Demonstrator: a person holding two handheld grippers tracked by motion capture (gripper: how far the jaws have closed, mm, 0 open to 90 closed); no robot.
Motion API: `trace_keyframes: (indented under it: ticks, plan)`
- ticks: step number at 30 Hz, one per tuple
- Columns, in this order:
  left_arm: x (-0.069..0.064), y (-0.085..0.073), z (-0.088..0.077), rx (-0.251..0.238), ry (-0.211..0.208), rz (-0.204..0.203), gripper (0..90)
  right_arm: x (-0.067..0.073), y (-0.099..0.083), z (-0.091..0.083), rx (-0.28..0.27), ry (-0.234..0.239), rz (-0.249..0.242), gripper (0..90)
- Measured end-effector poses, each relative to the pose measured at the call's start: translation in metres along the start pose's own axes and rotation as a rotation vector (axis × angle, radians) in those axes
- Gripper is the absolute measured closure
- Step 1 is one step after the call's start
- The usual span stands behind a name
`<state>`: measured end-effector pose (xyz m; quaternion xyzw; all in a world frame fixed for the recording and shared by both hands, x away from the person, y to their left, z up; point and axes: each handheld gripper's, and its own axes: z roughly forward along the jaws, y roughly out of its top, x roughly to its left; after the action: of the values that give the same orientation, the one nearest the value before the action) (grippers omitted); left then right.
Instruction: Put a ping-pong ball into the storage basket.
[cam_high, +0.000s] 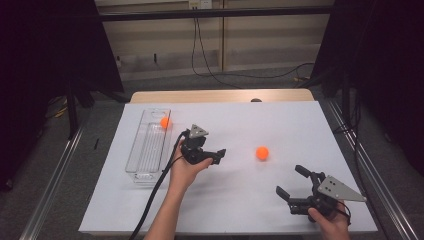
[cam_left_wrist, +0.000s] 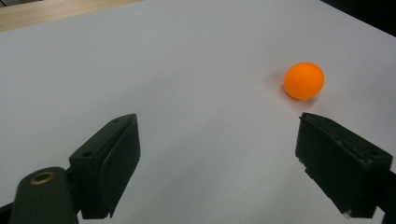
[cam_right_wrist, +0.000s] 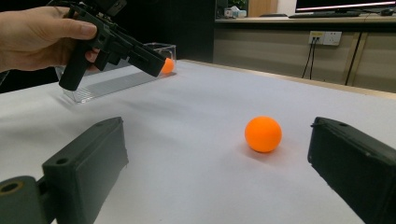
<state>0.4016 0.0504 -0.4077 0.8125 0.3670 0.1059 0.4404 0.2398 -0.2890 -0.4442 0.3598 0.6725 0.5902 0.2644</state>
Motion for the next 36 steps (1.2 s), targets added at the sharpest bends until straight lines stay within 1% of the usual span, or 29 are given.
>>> trace_keyframes:
  ticks: [7,8,9,11,15,16,20,31,34,35,36]
  plan:
    - [-0.003,0.0,0.005,0.001,-0.012,-0.002,14.0,0.0,0.0,0.0,0.0,0.001,0.002,4.3]
    - [-0.003,0.0,0.006,0.003,-0.014,0.003,14.0,0.0,0.0,0.0,0.0,0.001,0.001,4.2]
    - [-0.003,0.0,0.006,0.001,-0.017,-0.002,13.9,0.0,0.0,0.0,0.001,0.001,0.001,4.3]
    - [-0.004,0.0,0.007,0.006,-0.016,0.002,13.9,0.0,0.0,0.0,0.001,0.001,0.001,4.2]
    - [-0.005,0.0,0.008,0.0,-0.019,0.004,13.9,0.0,0.0,0.0,0.0,0.001,0.001,4.2]
    - [-0.006,0.0,0.008,-0.001,-0.022,-0.001,13.9,0.0,0.0,0.0,0.0,0.001,0.001,4.3]
    - [-0.007,0.0,0.01,0.0,-0.025,0.0,13.9,0.0,0.0,0.0,0.001,0.001,0.002,4.2]
    - [-0.011,0.001,0.015,0.004,-0.04,0.008,13.8,0.0,0.0,0.0,0.001,0.001,0.0,4.3]
    - [-0.012,0.001,0.016,0.009,-0.042,0.02,13.8,0.0,0.0,0.0,0.001,0.0,-0.002,4.3]
    - [-0.013,0.001,0.017,0.005,-0.045,0.014,13.8,0.0,0.0,0.0,0.001,0.0,-0.002,4.2]
    - [-0.014,0.001,0.018,0.007,-0.047,0.019,13.8,0.0,0.0,0.0,0.001,0.0,-0.002,4.2]
